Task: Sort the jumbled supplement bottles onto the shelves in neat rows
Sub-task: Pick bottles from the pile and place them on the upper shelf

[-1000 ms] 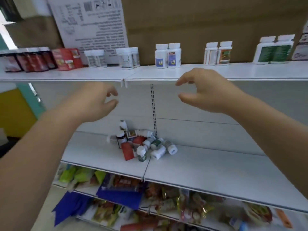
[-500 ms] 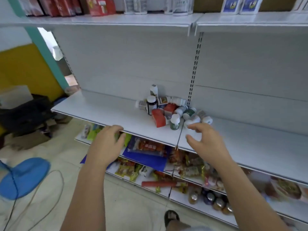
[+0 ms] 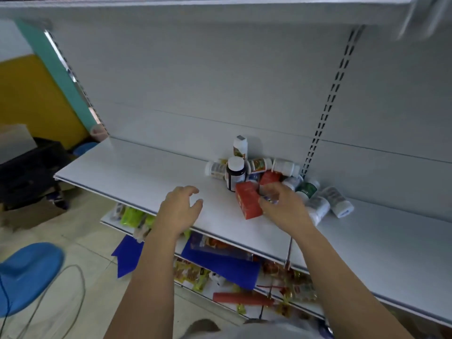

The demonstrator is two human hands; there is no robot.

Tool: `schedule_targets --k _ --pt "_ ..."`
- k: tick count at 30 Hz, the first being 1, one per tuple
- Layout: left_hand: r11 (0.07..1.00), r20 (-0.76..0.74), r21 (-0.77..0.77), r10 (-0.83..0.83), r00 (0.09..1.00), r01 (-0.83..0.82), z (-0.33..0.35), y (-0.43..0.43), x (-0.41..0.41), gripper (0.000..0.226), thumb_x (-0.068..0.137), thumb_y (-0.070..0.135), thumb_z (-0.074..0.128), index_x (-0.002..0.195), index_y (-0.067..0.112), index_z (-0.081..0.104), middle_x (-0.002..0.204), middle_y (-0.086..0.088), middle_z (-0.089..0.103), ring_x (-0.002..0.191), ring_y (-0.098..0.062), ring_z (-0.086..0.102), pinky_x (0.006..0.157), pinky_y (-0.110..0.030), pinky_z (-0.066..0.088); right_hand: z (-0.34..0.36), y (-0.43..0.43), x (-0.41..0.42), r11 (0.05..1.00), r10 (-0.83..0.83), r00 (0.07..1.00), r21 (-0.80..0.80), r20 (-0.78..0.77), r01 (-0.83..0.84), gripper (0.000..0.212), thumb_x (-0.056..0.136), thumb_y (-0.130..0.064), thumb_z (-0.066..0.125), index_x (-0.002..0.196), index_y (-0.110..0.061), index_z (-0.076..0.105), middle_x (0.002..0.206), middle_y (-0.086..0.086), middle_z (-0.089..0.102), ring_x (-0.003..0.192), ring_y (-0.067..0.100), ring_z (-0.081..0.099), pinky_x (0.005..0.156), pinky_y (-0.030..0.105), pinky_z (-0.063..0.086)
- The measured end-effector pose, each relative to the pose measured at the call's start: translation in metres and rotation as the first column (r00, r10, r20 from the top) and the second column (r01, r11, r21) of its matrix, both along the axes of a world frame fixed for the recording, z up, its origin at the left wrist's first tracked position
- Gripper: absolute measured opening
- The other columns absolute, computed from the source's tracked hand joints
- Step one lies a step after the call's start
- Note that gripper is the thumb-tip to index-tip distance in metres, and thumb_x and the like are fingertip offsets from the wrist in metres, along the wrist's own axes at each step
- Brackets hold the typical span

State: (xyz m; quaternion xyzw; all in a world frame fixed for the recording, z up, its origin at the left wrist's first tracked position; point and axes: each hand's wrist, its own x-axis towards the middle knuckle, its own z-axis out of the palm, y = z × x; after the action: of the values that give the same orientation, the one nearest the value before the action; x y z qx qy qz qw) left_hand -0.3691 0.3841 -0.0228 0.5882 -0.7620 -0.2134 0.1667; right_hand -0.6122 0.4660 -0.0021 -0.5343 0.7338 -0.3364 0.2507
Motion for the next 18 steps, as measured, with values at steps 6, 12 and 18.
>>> schedule_targets --k 6,12,18 --pt "0.991 0.114 0.076 -0.119 0.986 0.111 -0.028 -0.094 -0.019 0.048 0.097 0.034 0.054 0.142 0.019 0.045 0.149 -0.007 0.038 0.132 -0.028 0.041 0.107 -0.037 0.035 -0.008 -0.091 0.016 0.999 -0.036 0.999 -0.041 -0.037 0.034 0.014 0.085 -0.017 0.063 0.096 -0.009 0.061 0.085 0.002 0.064 0.073 0.012 0.057 0.065 0.031 0.046" --pt "0.935 0.362 -0.037 -0.317 0.876 0.354 -0.061 -0.163 -0.055 0.065 0.096 0.032 0.049 0.153 0.018 0.021 0.160 0.000 0.024 0.142 -0.027 0.026 0.110 -0.045 0.031 -0.051 -0.155 0.032 0.998 -0.062 0.990 0.020 -0.127 0.065 0.059 0.077 -0.035 0.073 0.128 -0.015 0.049 0.119 0.008 0.054 0.108 0.025 0.053 0.085 0.032 0.045" --pt "0.907 0.520 -0.130 -0.281 0.806 0.400 -0.086 -0.189 -0.062 0.064 0.089 0.042 0.059 0.144 0.020 0.033 0.137 -0.009 0.038 0.127 -0.030 0.039 0.102 -0.041 0.036 -0.070 -0.171 0.050 0.968 -0.249 0.946 -0.039 -0.207 0.247 0.061 0.081 -0.038 0.073 0.129 -0.011 0.047 0.130 0.011 0.042 0.123 0.030 0.042 0.096 0.040 0.044"
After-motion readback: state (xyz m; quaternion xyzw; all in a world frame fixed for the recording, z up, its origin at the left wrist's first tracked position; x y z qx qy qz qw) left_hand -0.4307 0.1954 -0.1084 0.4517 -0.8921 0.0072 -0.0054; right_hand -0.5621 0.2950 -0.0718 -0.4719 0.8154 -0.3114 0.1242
